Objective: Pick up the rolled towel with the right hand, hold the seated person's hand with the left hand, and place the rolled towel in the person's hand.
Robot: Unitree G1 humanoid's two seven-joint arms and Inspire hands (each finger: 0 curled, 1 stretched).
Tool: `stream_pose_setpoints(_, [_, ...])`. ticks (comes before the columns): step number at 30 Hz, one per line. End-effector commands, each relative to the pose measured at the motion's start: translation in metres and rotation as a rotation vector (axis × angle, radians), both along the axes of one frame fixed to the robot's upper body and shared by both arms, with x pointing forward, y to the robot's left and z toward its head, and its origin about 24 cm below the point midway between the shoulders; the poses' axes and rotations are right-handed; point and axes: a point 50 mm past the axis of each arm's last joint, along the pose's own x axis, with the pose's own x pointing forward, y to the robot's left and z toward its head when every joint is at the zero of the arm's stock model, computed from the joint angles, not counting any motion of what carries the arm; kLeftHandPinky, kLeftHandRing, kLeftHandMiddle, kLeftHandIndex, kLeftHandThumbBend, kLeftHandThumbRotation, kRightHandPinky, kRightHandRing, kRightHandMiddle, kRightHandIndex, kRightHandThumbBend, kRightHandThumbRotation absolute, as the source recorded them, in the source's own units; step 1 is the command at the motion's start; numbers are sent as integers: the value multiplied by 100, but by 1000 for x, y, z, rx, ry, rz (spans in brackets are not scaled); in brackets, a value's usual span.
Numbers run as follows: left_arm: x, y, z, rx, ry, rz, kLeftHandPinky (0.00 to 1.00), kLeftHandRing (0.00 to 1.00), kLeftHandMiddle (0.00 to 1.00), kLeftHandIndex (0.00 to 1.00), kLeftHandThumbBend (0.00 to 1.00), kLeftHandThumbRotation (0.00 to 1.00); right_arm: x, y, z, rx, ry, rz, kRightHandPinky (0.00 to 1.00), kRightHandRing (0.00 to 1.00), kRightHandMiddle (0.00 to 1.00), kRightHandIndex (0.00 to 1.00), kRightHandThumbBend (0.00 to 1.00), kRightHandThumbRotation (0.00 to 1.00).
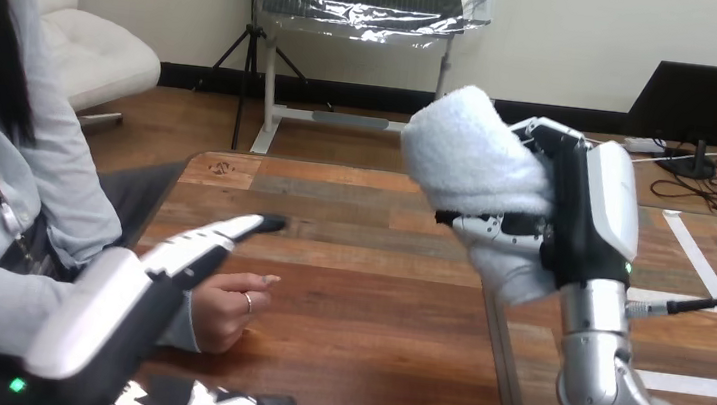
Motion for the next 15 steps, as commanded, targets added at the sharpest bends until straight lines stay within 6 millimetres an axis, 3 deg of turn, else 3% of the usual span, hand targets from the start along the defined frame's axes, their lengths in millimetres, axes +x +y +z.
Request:
stream_pose_setpoints(1, [17, 7, 26, 88, -111, 15, 85, 86, 86, 87, 100, 38, 10, 10, 27, 74, -135, 35, 19, 21, 25, 22, 77, 0])
stream_pose_setpoints(15, [34, 22, 30, 244, -53, 59, 79, 85, 85, 87, 100, 40, 3, 12, 24, 111, -148, 90, 18, 20, 24, 21, 72, 0])
